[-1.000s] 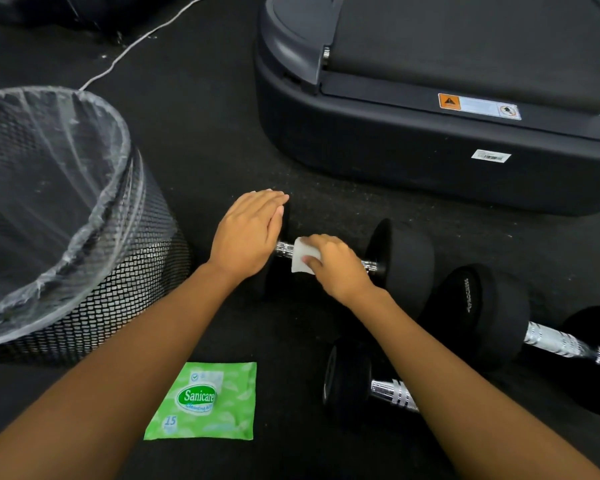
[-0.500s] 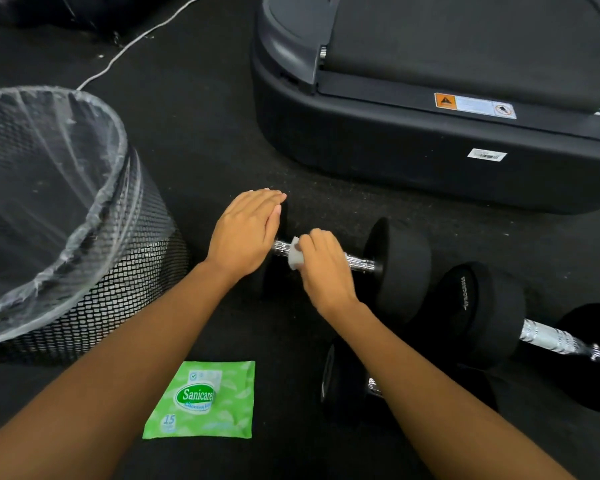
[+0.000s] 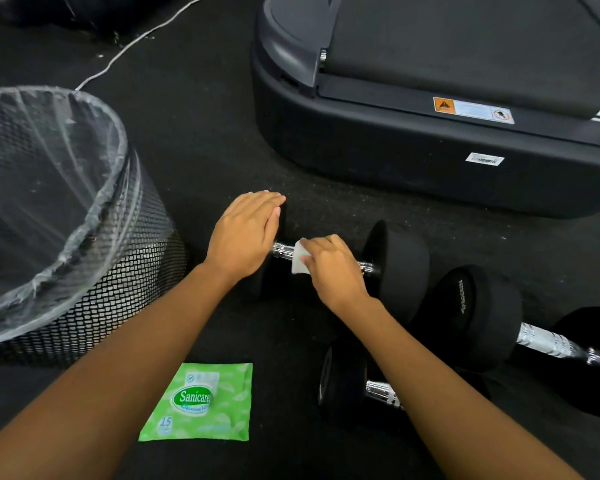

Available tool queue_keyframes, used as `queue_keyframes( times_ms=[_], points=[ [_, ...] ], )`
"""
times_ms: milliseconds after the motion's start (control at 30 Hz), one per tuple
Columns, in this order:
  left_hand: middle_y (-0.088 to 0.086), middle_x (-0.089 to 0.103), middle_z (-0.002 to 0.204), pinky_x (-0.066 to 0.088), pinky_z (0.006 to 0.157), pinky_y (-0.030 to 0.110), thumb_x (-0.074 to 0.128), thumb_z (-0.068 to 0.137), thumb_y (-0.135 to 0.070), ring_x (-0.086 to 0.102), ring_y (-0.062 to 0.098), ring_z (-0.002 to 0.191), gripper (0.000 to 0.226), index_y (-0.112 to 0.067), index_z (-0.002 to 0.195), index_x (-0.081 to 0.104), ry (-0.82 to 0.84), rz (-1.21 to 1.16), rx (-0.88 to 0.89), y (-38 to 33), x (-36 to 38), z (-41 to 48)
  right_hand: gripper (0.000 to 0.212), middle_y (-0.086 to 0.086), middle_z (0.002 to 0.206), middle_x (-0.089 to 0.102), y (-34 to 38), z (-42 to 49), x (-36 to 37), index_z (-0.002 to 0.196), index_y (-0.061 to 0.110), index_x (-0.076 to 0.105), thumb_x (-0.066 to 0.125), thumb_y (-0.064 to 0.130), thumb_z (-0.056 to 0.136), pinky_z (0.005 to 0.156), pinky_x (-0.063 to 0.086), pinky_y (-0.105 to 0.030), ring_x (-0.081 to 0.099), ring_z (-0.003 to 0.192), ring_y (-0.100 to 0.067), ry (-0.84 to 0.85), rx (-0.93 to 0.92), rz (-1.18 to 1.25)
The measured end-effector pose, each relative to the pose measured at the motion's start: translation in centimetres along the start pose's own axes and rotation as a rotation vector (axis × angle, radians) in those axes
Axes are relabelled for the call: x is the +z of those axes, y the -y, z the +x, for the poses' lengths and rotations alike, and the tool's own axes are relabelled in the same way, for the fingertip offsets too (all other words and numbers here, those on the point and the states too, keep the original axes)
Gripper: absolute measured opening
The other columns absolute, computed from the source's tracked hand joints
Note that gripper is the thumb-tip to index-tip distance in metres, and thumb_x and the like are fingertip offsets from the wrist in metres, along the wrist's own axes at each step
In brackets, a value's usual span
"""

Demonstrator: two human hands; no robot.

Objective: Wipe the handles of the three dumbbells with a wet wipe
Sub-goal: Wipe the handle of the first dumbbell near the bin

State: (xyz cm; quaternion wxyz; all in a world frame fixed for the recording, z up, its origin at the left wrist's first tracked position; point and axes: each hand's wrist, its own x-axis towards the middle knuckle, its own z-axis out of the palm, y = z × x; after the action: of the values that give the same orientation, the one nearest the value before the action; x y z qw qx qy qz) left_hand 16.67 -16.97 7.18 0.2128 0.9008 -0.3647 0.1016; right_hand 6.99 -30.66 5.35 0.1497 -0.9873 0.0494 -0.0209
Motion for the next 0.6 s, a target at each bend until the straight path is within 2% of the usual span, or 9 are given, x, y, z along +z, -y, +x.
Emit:
queue_keyframes(
  times_ms=[133,233,300,367,467,533,600],
  points=[
    [0.006,0.061,0.124,0.026,0.108,0.029,0.026,0.097,-0.028,0.051,0.017,0.122,0.046,-0.008,0.124,0.058,-0.005,-0.002,0.006,0.0,0.0,0.0,0.050,-0.009,0.129,0.056,-0.1,-1.3,1.0,0.130,0.006,0.050,0.061,-0.002,0.083,0.109,0.033,-0.035,0.047,0.119,-0.025,-0.090,-0.009,0.110],
    [0.006,0.061,0.124,0.026,0.108,0.029,0.026,0.097,-0.028,0.051,0.017,0.122,0.047,-0.008,0.124,0.058,-0.003,-0.002,0.000,0.0,0.0,0.1,0.035,-0.008,0.125,0.058,0.0,-0.4,0.6,0.128,0.008,0.053,0.051,0.008,0.093,0.103,0.038,-0.034,0.047,0.117,-0.022,-0.062,0.072,0.166],
    [0.007,0.061,0.125,0.026,0.109,0.030,0.025,0.097,-0.029,0.050,0.017,0.123,0.047,-0.008,0.124,0.058,0.001,-0.011,-0.001,0.0,0.0,0.2,0.027,-0.011,0.115,0.061,0.0,0.8,0.3,0.120,0.008,0.057,0.047,0.013,0.095,0.092,0.043,-0.033,0.050,0.109,-0.024,0.020,0.124,0.108],
    [0.007,0.061,0.125,0.026,0.109,0.031,0.025,0.096,-0.029,0.051,0.018,0.122,0.048,-0.007,0.124,0.058,-0.003,-0.015,0.002,-0.1,-0.1,0.2,0.024,-0.013,0.110,0.061,0.4,1.6,0.2,0.115,0.006,0.058,0.047,0.013,0.094,0.087,0.043,-0.033,0.052,0.104,-0.026,0.057,0.135,0.041],
    [0.007,0.061,0.124,0.025,0.108,0.028,0.025,0.096,-0.029,0.051,0.018,0.122,0.048,-0.007,0.124,0.058,-0.003,-0.016,0.001,0.0,-0.1,0.1,0.030,-0.010,0.120,0.059,1.1,0.9,0.6,0.124,0.008,0.054,0.049,0.012,0.094,0.100,0.038,-0.031,0.050,0.112,-0.023,0.000,0.063,0.052],
    [0.006,0.061,0.125,0.023,0.108,0.026,0.025,0.096,-0.030,0.050,0.016,0.123,0.048,-0.009,0.124,0.058,-0.001,-0.009,-0.005,0.1,-0.1,0.1,0.042,-0.007,0.135,0.051,0.9,-0.3,0.5,0.135,0.009,0.043,0.049,0.012,0.094,0.111,0.024,-0.030,0.041,0.125,-0.021,-0.024,0.039,0.121],
    [0.005,0.061,0.124,0.022,0.108,0.025,0.026,0.096,-0.030,0.050,0.016,0.123,0.047,-0.009,0.124,0.058,-0.001,-0.016,-0.007,0.1,0.0,0.0,0.045,-0.005,0.139,0.048,0.2,-1.0,0.2,0.137,0.010,0.041,0.051,0.010,0.093,0.113,0.017,-0.027,0.037,0.130,-0.019,-0.025,0.053,0.158]
  ],
)
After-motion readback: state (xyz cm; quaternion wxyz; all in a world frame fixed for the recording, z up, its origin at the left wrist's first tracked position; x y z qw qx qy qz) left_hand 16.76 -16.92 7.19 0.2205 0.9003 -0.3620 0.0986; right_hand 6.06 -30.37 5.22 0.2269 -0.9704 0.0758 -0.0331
